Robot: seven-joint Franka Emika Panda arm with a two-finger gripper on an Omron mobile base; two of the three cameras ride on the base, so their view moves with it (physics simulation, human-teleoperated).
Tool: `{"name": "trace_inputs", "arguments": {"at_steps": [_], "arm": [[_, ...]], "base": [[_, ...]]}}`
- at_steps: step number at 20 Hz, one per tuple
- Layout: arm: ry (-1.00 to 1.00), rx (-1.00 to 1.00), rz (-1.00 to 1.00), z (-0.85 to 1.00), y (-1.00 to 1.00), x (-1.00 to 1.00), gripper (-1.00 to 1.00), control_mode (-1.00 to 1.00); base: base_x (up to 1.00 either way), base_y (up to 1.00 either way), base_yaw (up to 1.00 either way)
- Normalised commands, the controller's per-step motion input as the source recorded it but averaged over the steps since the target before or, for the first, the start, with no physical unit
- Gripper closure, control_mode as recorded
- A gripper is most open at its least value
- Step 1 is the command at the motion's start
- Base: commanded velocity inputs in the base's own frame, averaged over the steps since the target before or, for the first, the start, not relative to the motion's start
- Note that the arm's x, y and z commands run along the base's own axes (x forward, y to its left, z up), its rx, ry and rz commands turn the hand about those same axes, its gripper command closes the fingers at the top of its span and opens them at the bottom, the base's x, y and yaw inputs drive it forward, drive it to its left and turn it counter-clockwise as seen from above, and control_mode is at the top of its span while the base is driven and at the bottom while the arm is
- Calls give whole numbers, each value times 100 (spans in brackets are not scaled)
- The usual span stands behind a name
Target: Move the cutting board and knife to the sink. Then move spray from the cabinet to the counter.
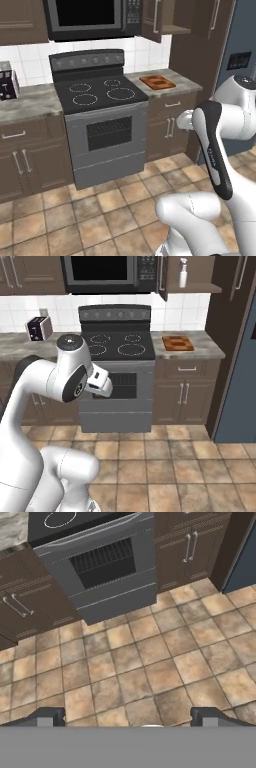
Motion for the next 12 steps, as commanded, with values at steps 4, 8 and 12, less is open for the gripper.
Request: {"name": "trace_inputs", "arguments": {"at_steps": [4,8,12], "arm": [[0,0,0,0,0,0,-100,100],[0,0,0,0,0,0,-100,100],[0,0,0,0,0,0,-100,100]], "base": [[100,-100,10],[100,-64,5],[100,74,-34]]}}
